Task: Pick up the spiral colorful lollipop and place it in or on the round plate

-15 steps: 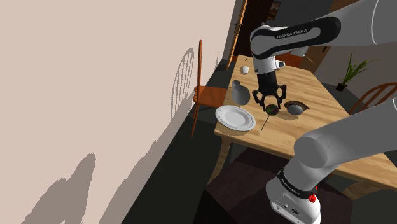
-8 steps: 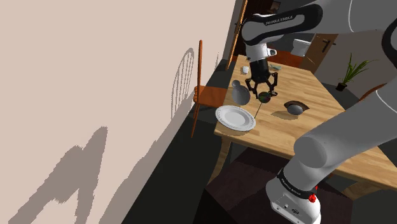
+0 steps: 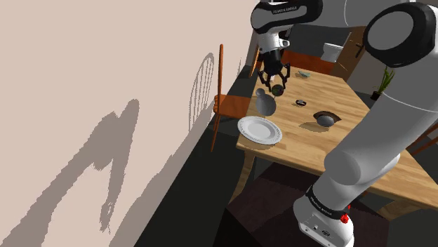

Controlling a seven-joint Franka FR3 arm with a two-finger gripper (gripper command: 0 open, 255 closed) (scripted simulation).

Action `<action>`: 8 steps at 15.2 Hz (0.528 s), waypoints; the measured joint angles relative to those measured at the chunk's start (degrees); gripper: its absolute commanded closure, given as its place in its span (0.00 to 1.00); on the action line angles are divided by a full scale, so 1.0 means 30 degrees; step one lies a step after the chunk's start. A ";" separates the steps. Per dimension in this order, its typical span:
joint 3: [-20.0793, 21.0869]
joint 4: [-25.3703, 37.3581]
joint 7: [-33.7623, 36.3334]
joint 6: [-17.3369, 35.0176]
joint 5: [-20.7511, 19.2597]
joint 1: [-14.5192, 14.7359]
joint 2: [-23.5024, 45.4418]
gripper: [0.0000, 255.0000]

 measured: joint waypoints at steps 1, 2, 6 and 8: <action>0.0020 0.0715 0.0010 -0.0283 -0.0004 0.0025 0.0443 1.00; 0.0034 0.0973 0.0044 -0.0278 0.0001 0.0042 0.0708 1.00; 0.0048 0.0459 0.0180 0.0446 0.0036 0.0055 0.0935 1.00; 0.0036 0.0109 0.0224 0.0929 0.0033 0.0039 0.1071 1.00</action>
